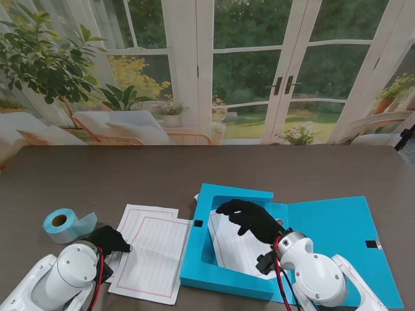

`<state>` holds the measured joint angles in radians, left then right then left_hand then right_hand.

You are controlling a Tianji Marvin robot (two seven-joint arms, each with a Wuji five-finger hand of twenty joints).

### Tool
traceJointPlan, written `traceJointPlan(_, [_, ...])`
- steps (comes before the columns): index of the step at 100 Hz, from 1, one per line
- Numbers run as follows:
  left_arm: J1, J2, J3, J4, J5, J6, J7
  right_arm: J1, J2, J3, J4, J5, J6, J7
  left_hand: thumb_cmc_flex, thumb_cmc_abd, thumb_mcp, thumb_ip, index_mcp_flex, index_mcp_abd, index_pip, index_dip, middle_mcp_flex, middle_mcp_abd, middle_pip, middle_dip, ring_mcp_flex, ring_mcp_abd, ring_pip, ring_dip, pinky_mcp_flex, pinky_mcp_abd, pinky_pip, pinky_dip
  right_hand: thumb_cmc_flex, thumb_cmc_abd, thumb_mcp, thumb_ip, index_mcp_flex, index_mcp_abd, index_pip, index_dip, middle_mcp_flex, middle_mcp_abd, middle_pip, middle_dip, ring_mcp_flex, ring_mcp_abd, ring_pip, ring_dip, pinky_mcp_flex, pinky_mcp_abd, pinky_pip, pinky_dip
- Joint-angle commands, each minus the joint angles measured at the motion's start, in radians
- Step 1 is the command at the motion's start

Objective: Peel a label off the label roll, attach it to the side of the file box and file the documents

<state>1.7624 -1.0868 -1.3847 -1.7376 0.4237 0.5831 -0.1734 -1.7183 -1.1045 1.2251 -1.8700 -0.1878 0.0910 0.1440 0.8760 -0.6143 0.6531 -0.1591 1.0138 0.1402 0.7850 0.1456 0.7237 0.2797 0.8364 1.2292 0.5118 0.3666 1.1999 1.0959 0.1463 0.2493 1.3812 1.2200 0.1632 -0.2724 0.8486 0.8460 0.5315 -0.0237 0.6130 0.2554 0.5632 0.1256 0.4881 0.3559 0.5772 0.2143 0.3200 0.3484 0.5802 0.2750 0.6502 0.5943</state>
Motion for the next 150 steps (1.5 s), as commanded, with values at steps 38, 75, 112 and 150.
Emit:
traceJointPlan(38, [0.015, -0.015, -0.023, 0.008, -0.059, -0.080, -0.001, -0.003, -0.003, -0.001, 0.000, 0.006, 0.007, 0.015, -0.155, -0.021, 0.354, -0.101, -0.035, 0.026, 0.143, 0.222, 0.168, -0.071, -0.156, 0.087, 0.048, 0.021, 0.010, -0.039, 0.073, -0.030, 0.010, -0.022, 0.003, 0.023, -0.025, 0.027, 0.023, 0.001, 0.009, -0.006, -0.016, 0.014, 0.010, -0.008, -0.007, 0.003, 0.006, -0.001, -0.463, -0.011, -0.023, 0.025])
traceJointPlan(75, [0.011, -0.016, -0.022, 0.026, -0.043, -0.149, 0.010, -0.005, -0.003, 0.001, -0.005, 0.019, 0.018, 0.024, -0.143, -0.050, 0.362, -0.091, -0.065, -0.123, 0.213, 0.144, 0.490, -0.165, -0.412, -0.212, 0.303, -0.021, -0.061, -0.186, 0.340, 0.013, 0.152, -0.238, 0.011, 0.037, -0.029, 0.032, 0.025, 0.014, 0.009, -0.006, -0.027, 0.020, 0.012, -0.008, -0.015, 0.003, 0.004, -0.001, -0.466, -0.013, -0.032, 0.028])
traceJointPlan(112, [0.016, -0.040, -0.035, 0.017, -0.136, -0.132, 0.073, -0.006, -0.002, 0.002, -0.006, 0.026, 0.023, 0.030, 0.068, -0.034, 0.220, -0.026, -0.016, 0.006, 0.057, 0.091, 0.549, -0.049, -0.449, -0.292, 0.365, 0.044, -0.044, -0.180, 0.368, 0.107, 0.175, -0.265, 0.015, 0.041, -0.031, 0.036, 0.035, 0.029, 0.012, -0.005, -0.032, 0.024, 0.014, -0.009, -0.018, 0.005, 0.005, -0.001, -0.464, -0.013, -0.038, 0.033])
traceJointPlan(150, [0.035, -0.070, -0.074, -0.011, -0.304, -0.136, 0.127, -0.010, -0.001, 0.003, -0.012, 0.037, 0.035, 0.037, 0.088, -0.020, 0.227, -0.021, -0.022, 0.016, 0.039, 0.109, 0.542, -0.038, -0.435, -0.256, 0.369, 0.041, -0.044, -0.179, 0.373, 0.117, 0.163, -0.270, 0.019, 0.047, -0.033, 0.039, 0.038, 0.039, 0.013, -0.004, -0.050, 0.031, 0.018, -0.009, -0.026, 0.005, 0.008, -0.001, -0.465, -0.017, -0.043, 0.037])
